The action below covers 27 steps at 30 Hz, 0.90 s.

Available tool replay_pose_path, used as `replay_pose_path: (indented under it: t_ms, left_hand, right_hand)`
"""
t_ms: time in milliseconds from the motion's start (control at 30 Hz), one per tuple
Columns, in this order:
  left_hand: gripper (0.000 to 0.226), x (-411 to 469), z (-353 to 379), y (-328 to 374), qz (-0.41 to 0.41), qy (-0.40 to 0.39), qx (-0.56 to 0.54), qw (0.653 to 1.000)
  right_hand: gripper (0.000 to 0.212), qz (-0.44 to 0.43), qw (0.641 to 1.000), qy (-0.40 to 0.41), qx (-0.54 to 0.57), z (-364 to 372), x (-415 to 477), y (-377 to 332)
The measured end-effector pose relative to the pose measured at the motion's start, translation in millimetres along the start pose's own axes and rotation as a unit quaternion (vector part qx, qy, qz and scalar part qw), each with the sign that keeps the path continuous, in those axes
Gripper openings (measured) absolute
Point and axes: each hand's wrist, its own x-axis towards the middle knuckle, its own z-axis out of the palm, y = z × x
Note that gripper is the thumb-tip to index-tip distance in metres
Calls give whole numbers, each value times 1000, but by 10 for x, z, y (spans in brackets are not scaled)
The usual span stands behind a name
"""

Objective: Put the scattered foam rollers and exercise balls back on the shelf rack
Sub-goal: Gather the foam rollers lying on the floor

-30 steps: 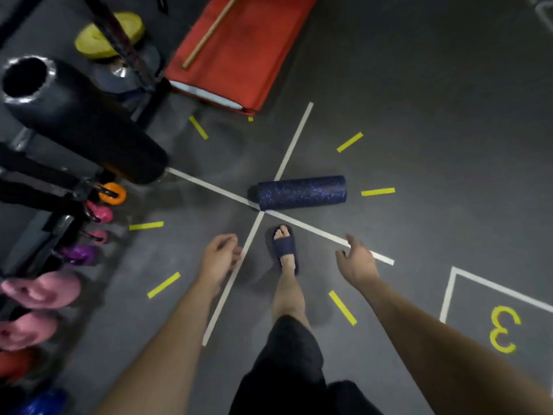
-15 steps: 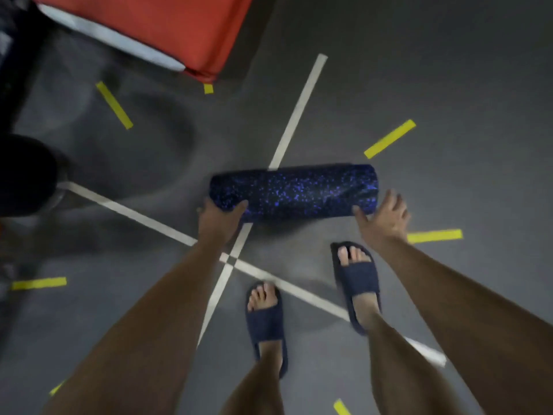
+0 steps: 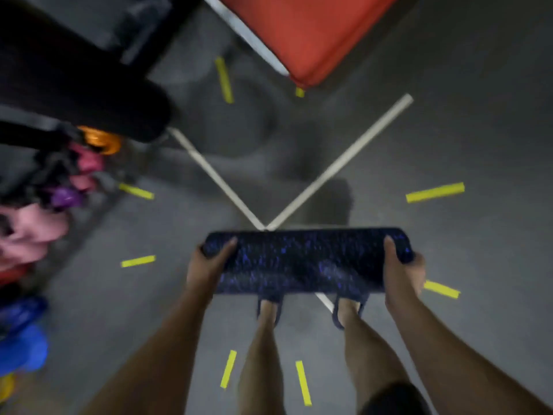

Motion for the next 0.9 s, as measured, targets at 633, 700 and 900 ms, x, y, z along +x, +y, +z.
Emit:
replay_pose_path:
  t_ms: [633, 700, 900]
  left_hand:
    - [33, -4824, -4057, -2416, 7, 445, -486, 752]
    - [37, -5269, -4336, -3249, -20, 490, -523, 698]
    - [37, -6472, -4767, -5207, -71, 590, -554, 583]
  right_hand:
    - [60, -538, 753, -316, -209, -230, -6445, -461]
    - [58, -561, 702, -368, -237, -93, -7111, 254]
    - [63, -568, 593, -480, -308, 222, -8469, 2278]
